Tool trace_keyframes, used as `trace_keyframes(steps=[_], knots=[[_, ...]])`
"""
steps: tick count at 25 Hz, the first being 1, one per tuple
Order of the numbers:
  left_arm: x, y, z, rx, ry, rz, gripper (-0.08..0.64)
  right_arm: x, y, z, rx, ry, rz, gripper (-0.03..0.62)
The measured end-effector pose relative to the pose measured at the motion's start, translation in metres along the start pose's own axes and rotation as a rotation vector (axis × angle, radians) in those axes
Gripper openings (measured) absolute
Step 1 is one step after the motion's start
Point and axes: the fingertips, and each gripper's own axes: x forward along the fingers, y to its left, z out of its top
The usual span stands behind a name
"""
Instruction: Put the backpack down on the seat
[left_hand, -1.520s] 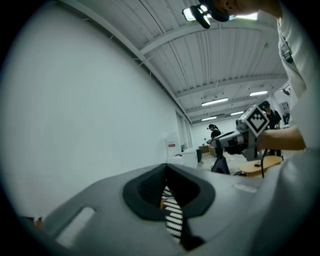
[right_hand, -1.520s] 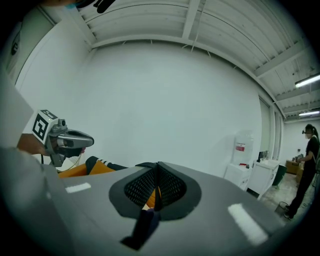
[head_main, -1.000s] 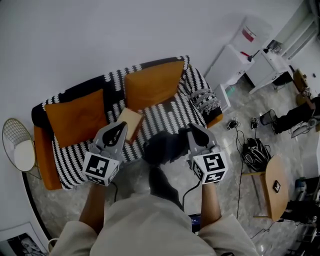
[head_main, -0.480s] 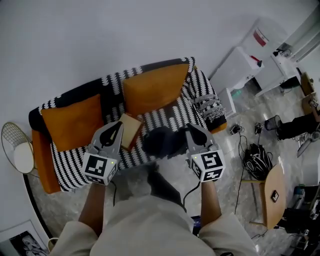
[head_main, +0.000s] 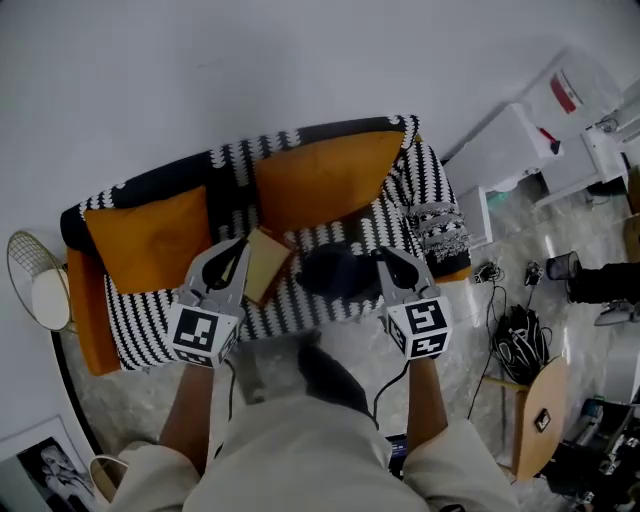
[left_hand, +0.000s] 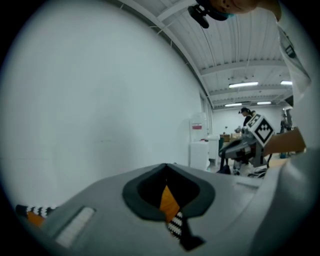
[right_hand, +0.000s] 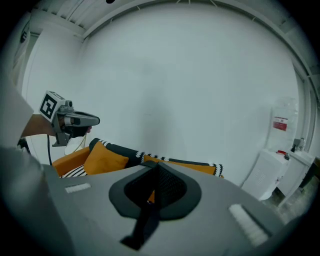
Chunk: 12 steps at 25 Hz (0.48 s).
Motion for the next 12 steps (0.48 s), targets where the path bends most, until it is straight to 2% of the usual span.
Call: trace_keyframes(steps=[12], knots=[[0.083,0.032,-0.04,-0.054,0.092,0.079,0.002,0.117,-0.058,-0.041,-0.038,0.123,0.121,0.008]])
